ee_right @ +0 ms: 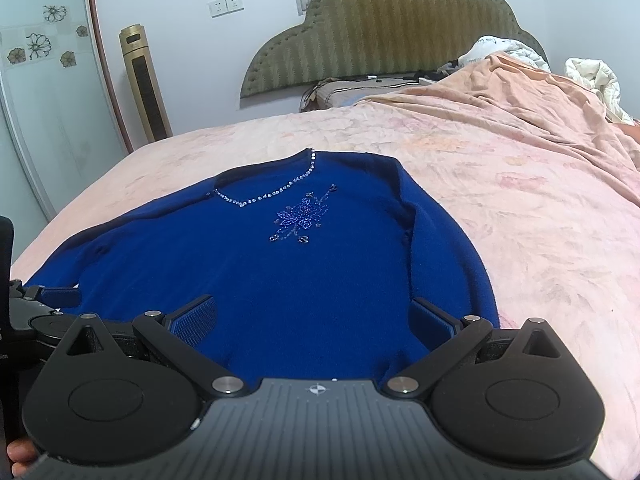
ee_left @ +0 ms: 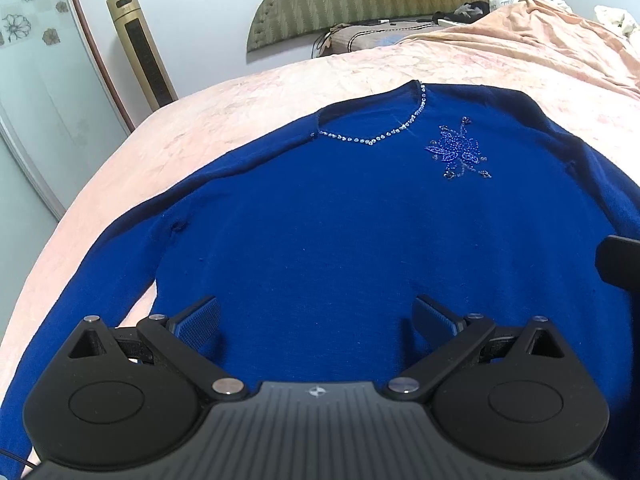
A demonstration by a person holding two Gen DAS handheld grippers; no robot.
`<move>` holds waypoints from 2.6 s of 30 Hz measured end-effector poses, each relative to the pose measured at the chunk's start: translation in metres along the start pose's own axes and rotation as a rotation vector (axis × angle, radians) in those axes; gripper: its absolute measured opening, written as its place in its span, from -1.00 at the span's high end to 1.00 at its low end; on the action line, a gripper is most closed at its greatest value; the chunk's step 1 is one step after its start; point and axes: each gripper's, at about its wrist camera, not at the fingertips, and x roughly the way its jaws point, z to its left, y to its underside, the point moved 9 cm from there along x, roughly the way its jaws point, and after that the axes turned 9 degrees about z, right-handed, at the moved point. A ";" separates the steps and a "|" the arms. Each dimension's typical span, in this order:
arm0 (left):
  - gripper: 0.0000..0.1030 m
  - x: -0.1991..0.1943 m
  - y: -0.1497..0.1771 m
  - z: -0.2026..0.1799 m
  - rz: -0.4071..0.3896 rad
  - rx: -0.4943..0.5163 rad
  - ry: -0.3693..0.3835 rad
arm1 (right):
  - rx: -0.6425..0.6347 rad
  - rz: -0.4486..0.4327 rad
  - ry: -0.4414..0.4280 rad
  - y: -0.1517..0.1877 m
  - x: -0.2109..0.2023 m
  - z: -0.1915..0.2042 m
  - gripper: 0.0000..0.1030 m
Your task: Fold small clothes
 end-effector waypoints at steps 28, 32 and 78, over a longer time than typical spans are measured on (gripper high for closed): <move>-1.00 -0.009 -0.001 -0.012 0.000 -0.018 0.109 | 0.150 -0.101 0.012 0.014 -0.034 -0.085 -1.00; -1.00 -0.009 -0.001 -0.014 -0.002 0.001 0.097 | 0.207 -0.121 -0.064 0.027 -0.027 -0.074 -1.00; -1.00 -0.008 -0.002 -0.017 -0.008 0.045 0.048 | -0.014 -0.133 0.433 0.010 -0.051 -0.223 -1.00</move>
